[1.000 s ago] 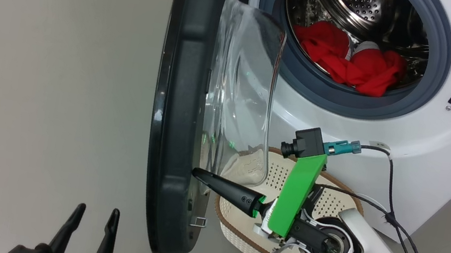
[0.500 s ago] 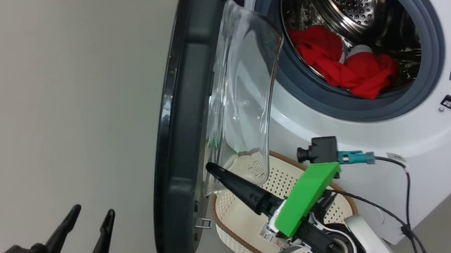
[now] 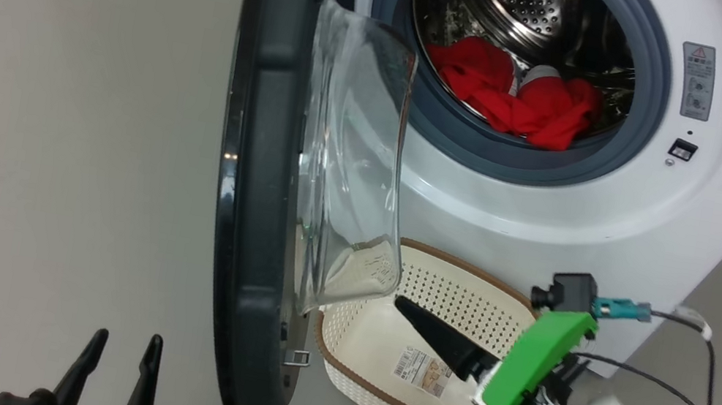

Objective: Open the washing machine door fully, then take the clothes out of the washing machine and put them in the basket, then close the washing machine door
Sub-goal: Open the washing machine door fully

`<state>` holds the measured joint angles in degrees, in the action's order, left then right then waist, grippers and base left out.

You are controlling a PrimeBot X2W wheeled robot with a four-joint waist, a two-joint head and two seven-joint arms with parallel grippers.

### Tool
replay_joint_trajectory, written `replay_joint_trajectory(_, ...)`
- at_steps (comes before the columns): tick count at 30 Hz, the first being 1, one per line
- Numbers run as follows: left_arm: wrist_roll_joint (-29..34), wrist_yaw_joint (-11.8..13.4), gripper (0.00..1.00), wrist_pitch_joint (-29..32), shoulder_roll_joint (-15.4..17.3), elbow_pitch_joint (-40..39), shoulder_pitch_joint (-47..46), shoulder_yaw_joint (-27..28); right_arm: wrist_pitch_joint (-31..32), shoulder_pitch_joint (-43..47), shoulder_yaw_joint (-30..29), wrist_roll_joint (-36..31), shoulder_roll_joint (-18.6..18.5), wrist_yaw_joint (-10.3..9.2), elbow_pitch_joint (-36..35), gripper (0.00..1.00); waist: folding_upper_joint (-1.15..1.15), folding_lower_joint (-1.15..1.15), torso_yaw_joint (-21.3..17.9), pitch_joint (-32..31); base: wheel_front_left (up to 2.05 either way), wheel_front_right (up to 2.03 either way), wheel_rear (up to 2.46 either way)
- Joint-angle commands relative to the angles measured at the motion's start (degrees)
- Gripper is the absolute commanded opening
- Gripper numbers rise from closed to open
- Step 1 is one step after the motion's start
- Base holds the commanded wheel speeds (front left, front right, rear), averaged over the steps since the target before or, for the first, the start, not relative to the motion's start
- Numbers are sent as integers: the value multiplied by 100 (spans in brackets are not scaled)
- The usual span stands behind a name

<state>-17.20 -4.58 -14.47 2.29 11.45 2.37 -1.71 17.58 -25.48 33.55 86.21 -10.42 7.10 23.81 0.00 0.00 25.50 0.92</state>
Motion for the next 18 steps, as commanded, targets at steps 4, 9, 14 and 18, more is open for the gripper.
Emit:
replay_joint_trajectory(4, 28, -64, 100, -52, 59, -75, -203, 284, -386, 240, 62, -175, -229, 39, -143, 100, 0, 0, -118, -35, 0, 0, 0)
replay_joint_trajectory(9, 44, -100, 100, -52, 59, -53, -176, 384, -883, 508, 132, -406, -506, 39, -210, 100, 0, 0, -193, -56, 0, 0, 0)
replay_joint_trajectory(14, 49, -121, 100, -52, 59, -20, -146, 454, -1362, 722, 272, -606, -754, 39, -252, 100, 0, 0, -257, -73, 0, 0, 0)
replay_joint_trajectory(18, 58, -132, 100, -52, 59, 0, -134, 491, -1633, 807, 372, -729, -887, 39, -223, 100, 0, 0, -292, -91, 0, 0, 0)
